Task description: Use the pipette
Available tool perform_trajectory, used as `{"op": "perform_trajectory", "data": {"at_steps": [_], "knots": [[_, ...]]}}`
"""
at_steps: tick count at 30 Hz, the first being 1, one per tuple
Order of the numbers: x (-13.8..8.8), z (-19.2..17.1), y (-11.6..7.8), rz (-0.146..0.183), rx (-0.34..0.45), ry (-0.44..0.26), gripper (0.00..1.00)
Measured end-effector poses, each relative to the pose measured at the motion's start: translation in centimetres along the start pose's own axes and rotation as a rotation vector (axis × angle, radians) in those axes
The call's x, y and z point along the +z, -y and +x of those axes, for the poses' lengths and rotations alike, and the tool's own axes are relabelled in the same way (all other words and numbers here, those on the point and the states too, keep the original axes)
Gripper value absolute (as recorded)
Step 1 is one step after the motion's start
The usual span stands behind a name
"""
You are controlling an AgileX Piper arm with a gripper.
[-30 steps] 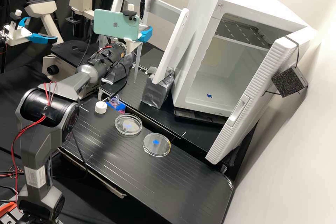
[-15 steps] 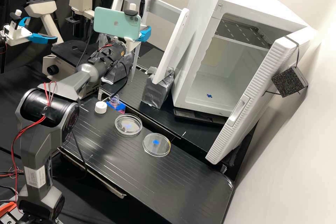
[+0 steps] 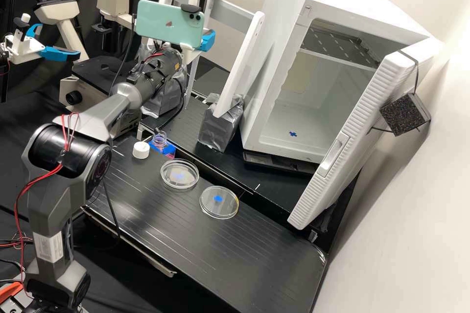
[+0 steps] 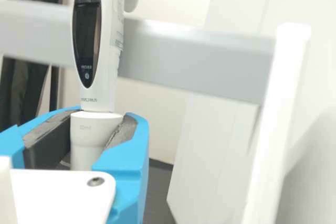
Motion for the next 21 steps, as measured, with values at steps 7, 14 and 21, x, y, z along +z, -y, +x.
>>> {"op": "perform_trajectory", "data": {"at_steps": [7, 14, 21], "knots": [[0.2, -0.8, -2.1, 0.073, 0.037, -0.014, 0.00], [0.6, -4.3, -3.6, 0.108, 0.080, -0.050, 0.00], [0.9, -8.0, -3.4, 0.185, 0.128, -0.116, 0.00]]}}
